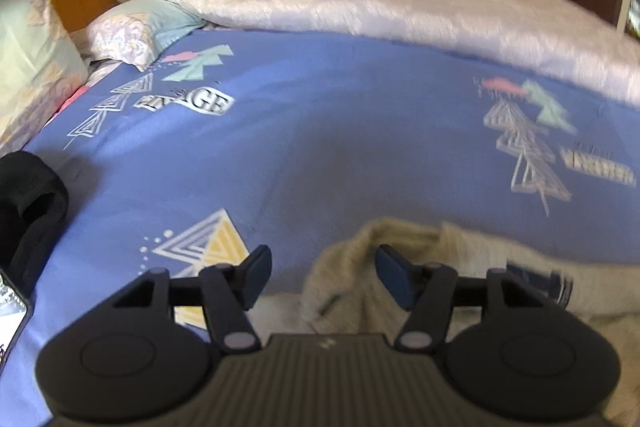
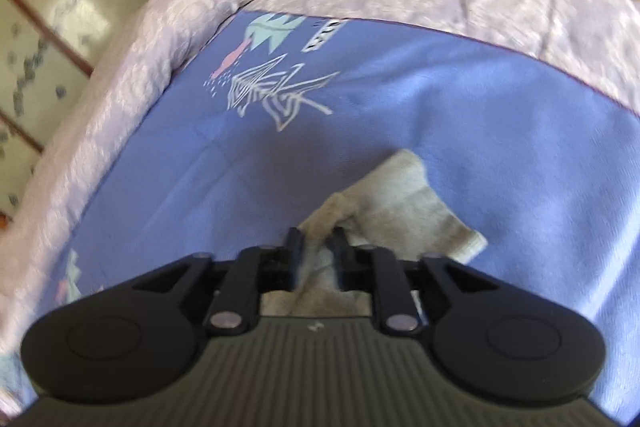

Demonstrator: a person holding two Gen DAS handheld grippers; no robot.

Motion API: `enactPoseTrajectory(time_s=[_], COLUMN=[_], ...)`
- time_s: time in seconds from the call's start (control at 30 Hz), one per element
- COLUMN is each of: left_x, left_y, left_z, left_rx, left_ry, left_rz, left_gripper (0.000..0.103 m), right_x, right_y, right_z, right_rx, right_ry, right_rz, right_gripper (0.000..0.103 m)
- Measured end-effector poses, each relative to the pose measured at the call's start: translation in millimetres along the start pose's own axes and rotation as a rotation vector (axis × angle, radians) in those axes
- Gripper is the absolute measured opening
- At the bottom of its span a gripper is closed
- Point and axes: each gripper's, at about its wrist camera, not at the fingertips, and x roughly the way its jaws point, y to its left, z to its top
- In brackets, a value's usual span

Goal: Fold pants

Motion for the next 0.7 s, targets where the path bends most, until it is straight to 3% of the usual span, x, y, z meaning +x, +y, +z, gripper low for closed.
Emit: enactPoseTrajectory(time_s=[0.17, 0.33, 0.5, 0.57, 0.6, 0.7], left_x=[-4, 6, 17, 19, 18, 14], left_y=[2, -31, -50, -54, -57, -58], left_z=[11, 5, -12, -18, -21, -21], left_rx=[0.087, 0.342, 0.44, 0.464, 0.477, 0.488], left_ry=[-0.054, -0.058, -0.014, -0.035, -0.044, -0.053], left_rz=[0.033, 0.004, -0.035, -0.018, -0.007, 0.008], left_gripper=[0.077, 0.074, 0.031, 0.025, 0.017, 0.013], right_x=[-13, -18, -10, -4, -2, 8], right_y=[-12, -22, -23, -20, -18, -13], right_z=[6, 20, 29, 31, 31, 32], right_rx=[0.028, 0.086, 0.122, 0.107, 0.097, 0.108], right_ry=[-0.013, -0.019, 0.019, 0.033, 0.038, 0.048], right_rz=[0.016, 0.028, -0.021, -0.039, -0.053, -0.068], right_gripper=[0.032, 0.036, 0.037, 0.037, 0.038, 0.038])
